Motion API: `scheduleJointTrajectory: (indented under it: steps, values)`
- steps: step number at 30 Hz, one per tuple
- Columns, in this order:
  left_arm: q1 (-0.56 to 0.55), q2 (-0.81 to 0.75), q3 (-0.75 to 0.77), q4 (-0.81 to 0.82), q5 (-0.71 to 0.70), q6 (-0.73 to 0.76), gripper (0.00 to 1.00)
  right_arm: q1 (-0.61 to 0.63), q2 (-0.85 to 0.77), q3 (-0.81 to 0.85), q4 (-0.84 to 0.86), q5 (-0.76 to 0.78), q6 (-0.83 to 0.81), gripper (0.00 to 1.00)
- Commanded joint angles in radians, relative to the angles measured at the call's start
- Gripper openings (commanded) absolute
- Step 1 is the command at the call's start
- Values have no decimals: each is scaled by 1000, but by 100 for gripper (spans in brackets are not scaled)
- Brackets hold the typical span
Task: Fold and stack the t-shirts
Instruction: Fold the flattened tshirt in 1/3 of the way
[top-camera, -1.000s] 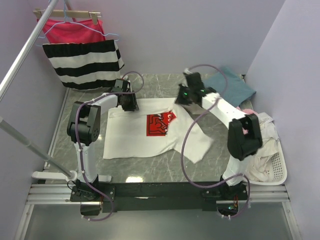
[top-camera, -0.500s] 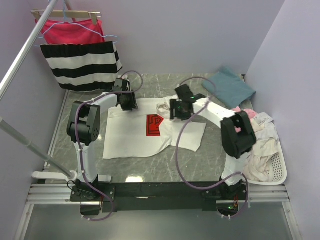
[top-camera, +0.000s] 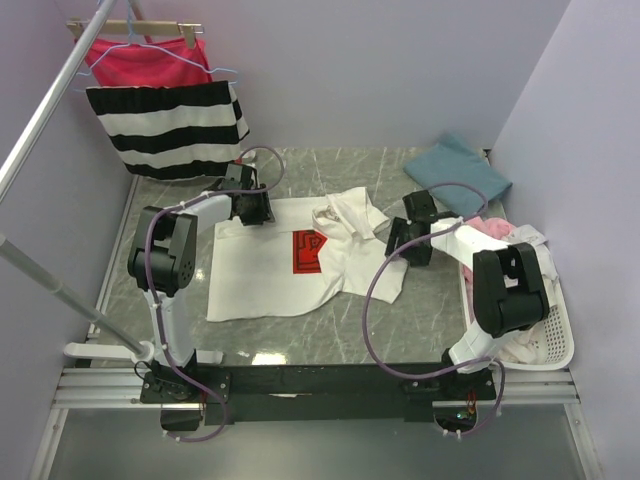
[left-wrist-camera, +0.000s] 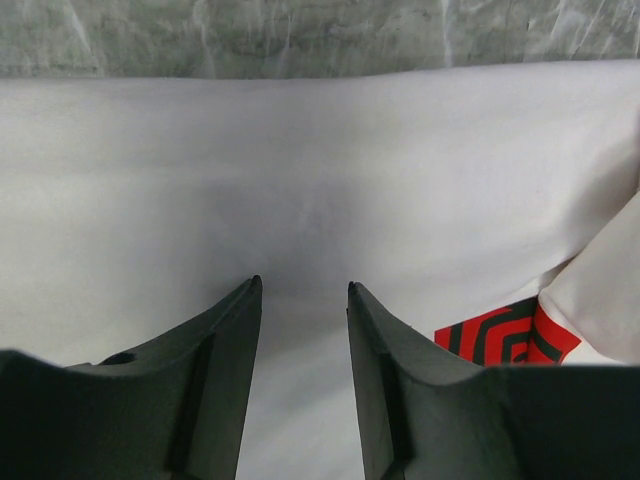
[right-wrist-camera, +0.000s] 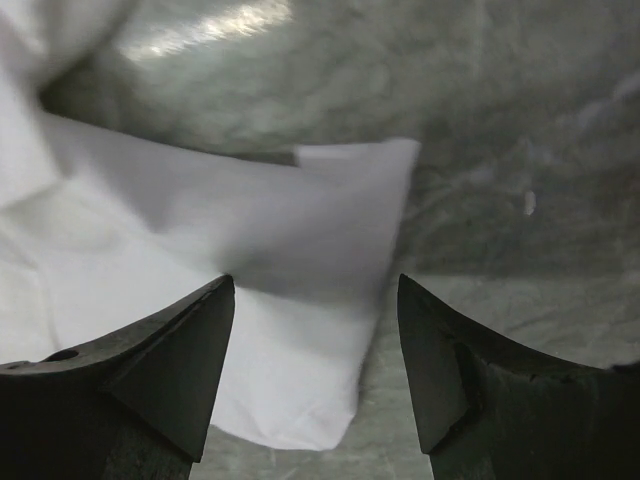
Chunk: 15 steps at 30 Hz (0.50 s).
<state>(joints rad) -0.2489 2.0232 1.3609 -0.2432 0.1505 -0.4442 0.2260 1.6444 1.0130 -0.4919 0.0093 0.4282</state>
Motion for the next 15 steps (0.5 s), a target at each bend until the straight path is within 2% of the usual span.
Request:
scheduleJointTrajectory:
  steps: [1,8,11,12,14,15]
  values:
    - [8,-29,-37,-28,-29,-5,46,-51,-61,-68,82,-6,66,73]
    - [8,-18,-28,-33,-20,-2,46,-88,-37,-90,127,-58,67,73]
    - [8,-15,-31,-33,-16,-1,46,-100,9,-90,179,-121,66,68]
    - [8,-15,-32,-34,-19,-1,46,-109,28,-83,202,-155,61,55]
    - [10,-12,-31,-34,-22,4,46,-119,29,-86,225,-180,61,35]
    - [10,-8,-28,-37,-22,5,46,-120,20,-94,234,-207,58,14]
